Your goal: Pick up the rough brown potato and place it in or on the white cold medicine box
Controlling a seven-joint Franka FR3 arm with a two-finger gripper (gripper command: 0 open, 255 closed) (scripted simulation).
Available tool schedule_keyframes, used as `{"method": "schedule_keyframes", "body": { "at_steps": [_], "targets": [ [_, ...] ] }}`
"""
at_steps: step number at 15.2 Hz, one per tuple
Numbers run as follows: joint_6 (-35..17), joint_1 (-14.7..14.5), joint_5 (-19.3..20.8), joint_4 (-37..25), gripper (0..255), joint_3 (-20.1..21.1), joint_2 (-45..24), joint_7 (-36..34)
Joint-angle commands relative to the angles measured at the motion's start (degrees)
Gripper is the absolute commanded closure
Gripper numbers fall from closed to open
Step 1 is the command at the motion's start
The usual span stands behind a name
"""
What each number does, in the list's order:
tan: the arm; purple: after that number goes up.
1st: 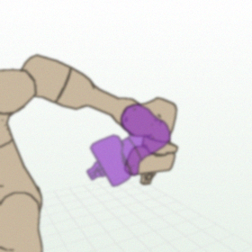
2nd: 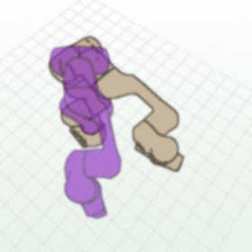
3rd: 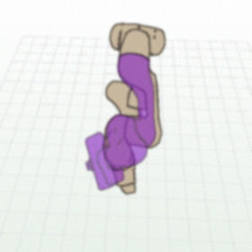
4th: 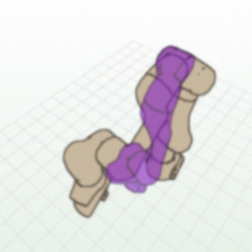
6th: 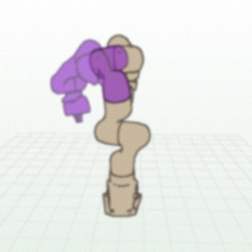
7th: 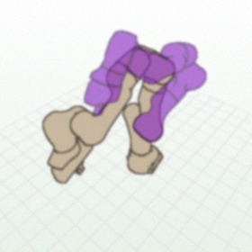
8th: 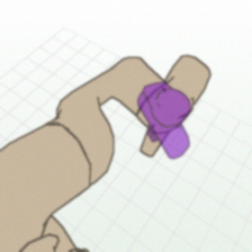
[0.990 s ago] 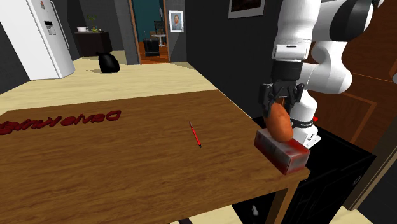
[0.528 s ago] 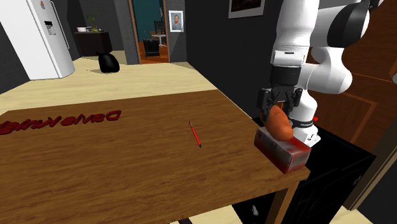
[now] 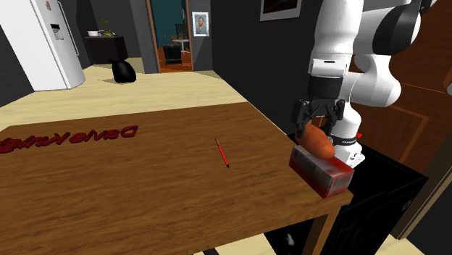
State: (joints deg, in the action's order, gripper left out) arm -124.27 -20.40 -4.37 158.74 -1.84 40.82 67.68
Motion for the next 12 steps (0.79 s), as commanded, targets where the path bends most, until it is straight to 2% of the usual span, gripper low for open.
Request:
{"method": "schedule_keyframes", "body": {
  "at_steps": [1,4,12],
  "targets": [
    [2.43,0.14,0.17,-1.27,0,-0.06,1.15,-0.08],
    [8.80,0.46,0.60,-5.27,0,-0.27,3.50,-0.23],
    [8.80,0.46,0.60,-5.27,0,-0.27,3.50,-0.23]
  ]
}}
